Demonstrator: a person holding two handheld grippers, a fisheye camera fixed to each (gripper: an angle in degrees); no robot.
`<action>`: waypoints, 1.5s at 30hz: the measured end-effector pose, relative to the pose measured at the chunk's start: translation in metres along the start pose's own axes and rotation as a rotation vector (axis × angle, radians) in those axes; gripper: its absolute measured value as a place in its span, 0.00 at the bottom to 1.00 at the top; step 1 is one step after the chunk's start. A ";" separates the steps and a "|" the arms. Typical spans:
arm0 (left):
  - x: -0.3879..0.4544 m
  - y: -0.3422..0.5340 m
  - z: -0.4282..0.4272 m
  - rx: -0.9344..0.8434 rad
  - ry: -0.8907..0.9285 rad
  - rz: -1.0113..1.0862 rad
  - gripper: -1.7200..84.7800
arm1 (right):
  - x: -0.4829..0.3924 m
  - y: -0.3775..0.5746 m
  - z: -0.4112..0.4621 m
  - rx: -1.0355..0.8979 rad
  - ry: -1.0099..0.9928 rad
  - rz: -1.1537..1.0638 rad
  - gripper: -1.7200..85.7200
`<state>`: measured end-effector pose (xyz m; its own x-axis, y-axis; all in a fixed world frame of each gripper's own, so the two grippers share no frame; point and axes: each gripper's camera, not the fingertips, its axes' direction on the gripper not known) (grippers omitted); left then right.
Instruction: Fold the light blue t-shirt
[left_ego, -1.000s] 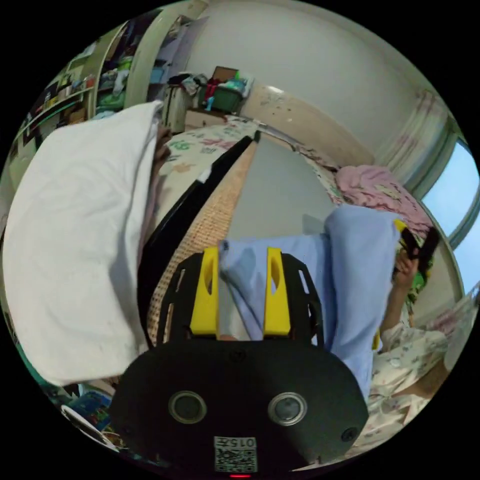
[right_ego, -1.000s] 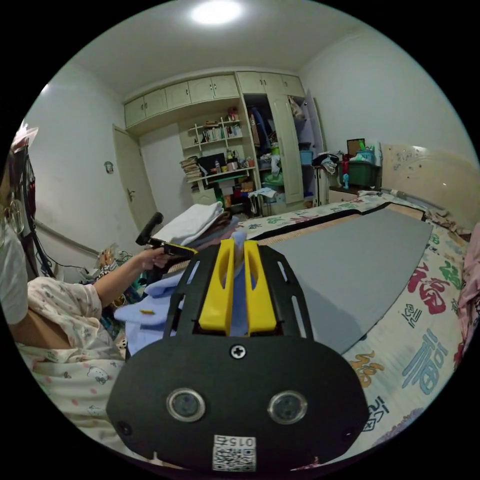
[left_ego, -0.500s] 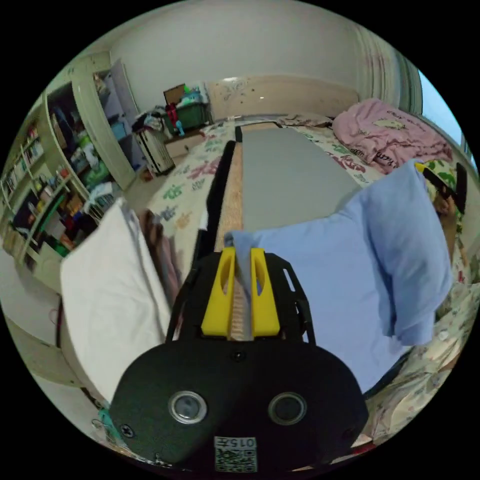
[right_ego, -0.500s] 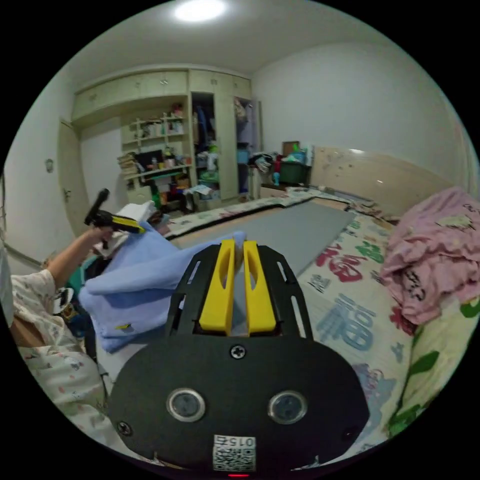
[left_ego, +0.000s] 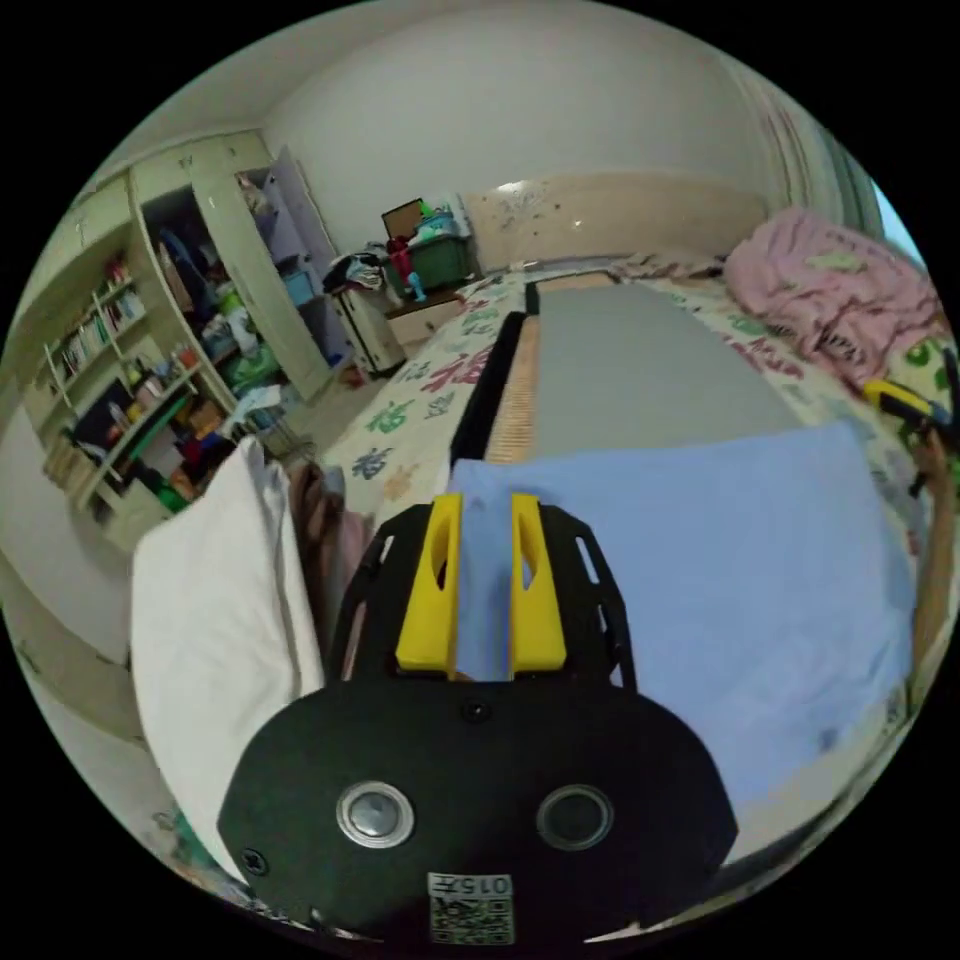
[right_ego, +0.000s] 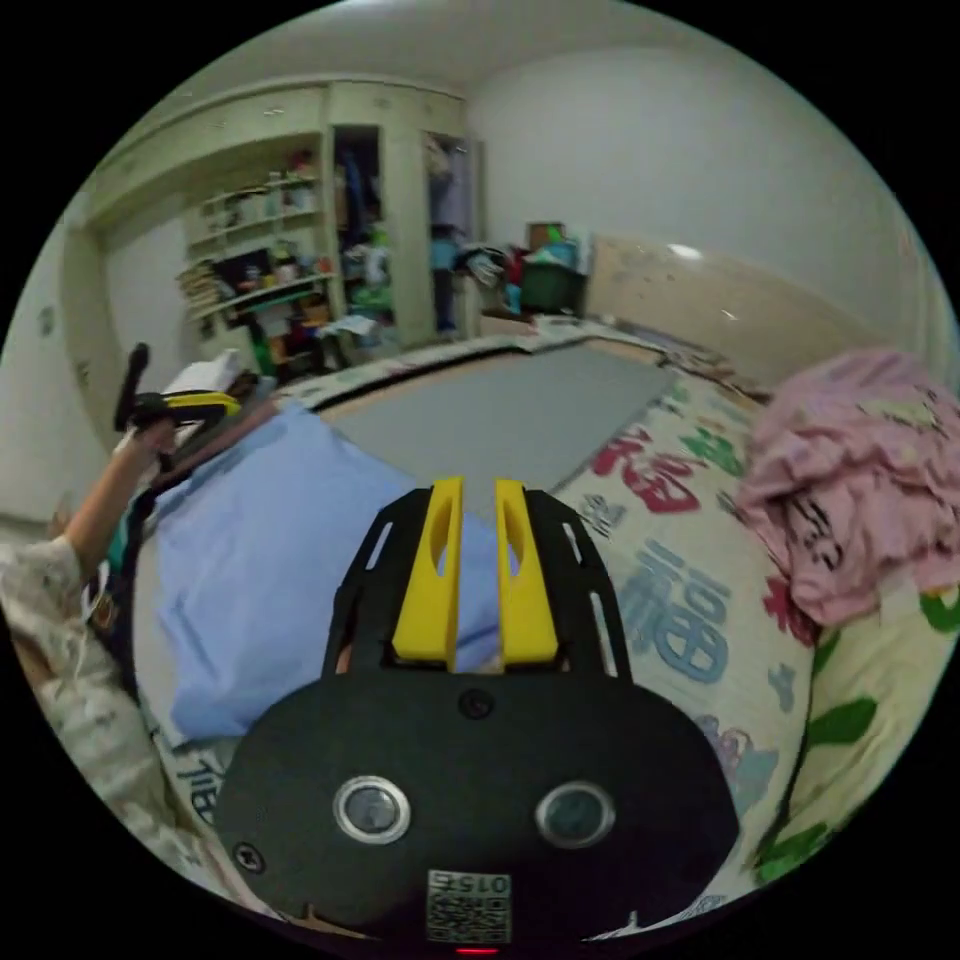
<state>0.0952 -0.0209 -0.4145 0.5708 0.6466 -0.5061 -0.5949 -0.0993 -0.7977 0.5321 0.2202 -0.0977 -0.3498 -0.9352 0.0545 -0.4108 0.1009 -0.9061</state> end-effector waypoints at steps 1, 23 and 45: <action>-0.005 0.016 -0.011 0.018 0.037 -0.023 0.11 | -0.011 0.001 -0.003 0.019 -0.082 -0.071 0.10; -0.074 0.322 0.069 0.088 0.191 -0.487 0.12 | -0.090 0.175 0.015 -0.041 -0.293 -0.639 0.15; -0.009 0.321 0.211 0.138 0.137 -0.442 0.03 | -0.127 0.230 0.129 -0.420 -0.390 -0.979 0.12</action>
<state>-0.2204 0.1010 -0.5963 0.8496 0.4978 -0.1744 -0.3427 0.2695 -0.9000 0.5905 0.3183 -0.3670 0.5332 -0.7089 0.4616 -0.6392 -0.6951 -0.3291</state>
